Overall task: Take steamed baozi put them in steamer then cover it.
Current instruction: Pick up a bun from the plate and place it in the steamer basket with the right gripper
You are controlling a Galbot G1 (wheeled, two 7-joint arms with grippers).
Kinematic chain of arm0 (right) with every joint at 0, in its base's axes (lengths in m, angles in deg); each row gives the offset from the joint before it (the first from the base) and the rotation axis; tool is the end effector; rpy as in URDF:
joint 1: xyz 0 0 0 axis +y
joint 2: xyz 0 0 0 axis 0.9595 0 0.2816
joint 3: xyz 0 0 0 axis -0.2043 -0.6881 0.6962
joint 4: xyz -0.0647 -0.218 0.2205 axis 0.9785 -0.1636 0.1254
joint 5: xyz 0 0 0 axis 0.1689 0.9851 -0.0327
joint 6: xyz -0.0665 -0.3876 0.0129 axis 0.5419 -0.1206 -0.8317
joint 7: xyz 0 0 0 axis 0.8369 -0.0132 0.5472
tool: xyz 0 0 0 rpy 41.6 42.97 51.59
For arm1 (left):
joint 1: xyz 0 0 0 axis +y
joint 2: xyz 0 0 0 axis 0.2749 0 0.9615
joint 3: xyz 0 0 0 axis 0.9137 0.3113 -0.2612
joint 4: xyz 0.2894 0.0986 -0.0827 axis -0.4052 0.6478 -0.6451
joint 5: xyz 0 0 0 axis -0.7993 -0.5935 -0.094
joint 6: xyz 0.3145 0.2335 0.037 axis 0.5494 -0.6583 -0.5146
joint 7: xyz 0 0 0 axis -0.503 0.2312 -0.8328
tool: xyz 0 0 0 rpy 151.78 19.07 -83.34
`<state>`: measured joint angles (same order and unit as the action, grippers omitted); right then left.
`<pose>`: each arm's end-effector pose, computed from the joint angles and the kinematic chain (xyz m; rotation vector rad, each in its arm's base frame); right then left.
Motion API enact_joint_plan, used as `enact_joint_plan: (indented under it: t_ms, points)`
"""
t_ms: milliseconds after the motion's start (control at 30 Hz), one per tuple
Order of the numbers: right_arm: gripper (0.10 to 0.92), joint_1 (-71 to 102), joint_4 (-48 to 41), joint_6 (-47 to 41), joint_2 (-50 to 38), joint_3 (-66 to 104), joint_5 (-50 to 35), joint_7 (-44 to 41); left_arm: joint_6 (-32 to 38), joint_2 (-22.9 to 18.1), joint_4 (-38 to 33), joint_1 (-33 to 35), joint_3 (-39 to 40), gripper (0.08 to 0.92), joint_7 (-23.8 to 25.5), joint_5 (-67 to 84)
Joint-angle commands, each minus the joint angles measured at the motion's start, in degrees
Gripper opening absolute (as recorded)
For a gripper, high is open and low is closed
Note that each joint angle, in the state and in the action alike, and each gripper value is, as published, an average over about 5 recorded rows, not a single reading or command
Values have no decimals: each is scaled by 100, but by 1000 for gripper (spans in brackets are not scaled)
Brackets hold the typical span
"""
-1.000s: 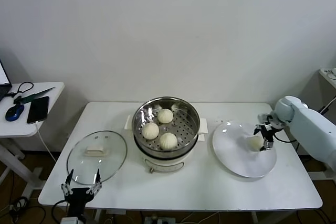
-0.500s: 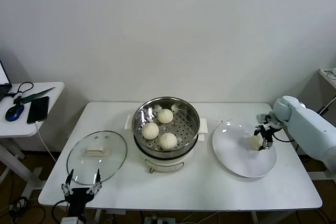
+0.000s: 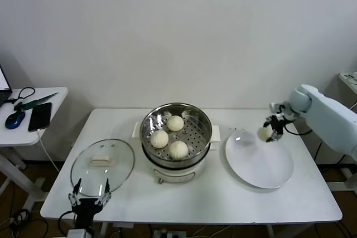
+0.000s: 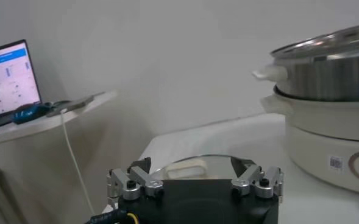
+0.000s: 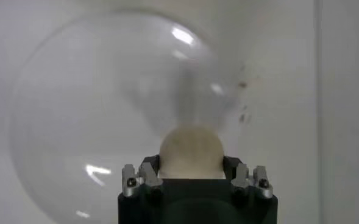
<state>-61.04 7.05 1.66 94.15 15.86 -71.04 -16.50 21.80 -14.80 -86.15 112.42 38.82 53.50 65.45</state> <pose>0.6122 -0.1632 -0.1217 1.2060 -1.5233 1.2946 0.1823 0.0609 -0.3464 0.2200 -2.8868 -0.3484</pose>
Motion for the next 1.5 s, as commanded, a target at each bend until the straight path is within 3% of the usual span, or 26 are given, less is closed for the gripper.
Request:
enact_joint_plan:
  t_ms: [33, 333, 567, 867, 1500]
  points:
    - [670, -2317, 1058, -880, 338, -2237, -2566, 304, -70, -24, -63, -53, 198, 823, 208, -144]
    - [674, -3314, 1581, -1318, 1477, -3286, -4315, 653, -90, -11, -255, 90, 401, 823, 414, -206]
    - [677, -3399, 1715, -1502, 2275, -3795, -4698, 867, -70, -4, -456, 300, 432, 823, 573, -235]
    - [685, -3010, 1497, -1588, 2920, -4196, -4543, 1050, -64, 11, -577, 342, 468, 823, 587, -198]
    - [687, -2076, 1237, -1643, 2781, -4197, -3889, 1274, -41, 56, -415, 267, 309, 823, 556, -100]
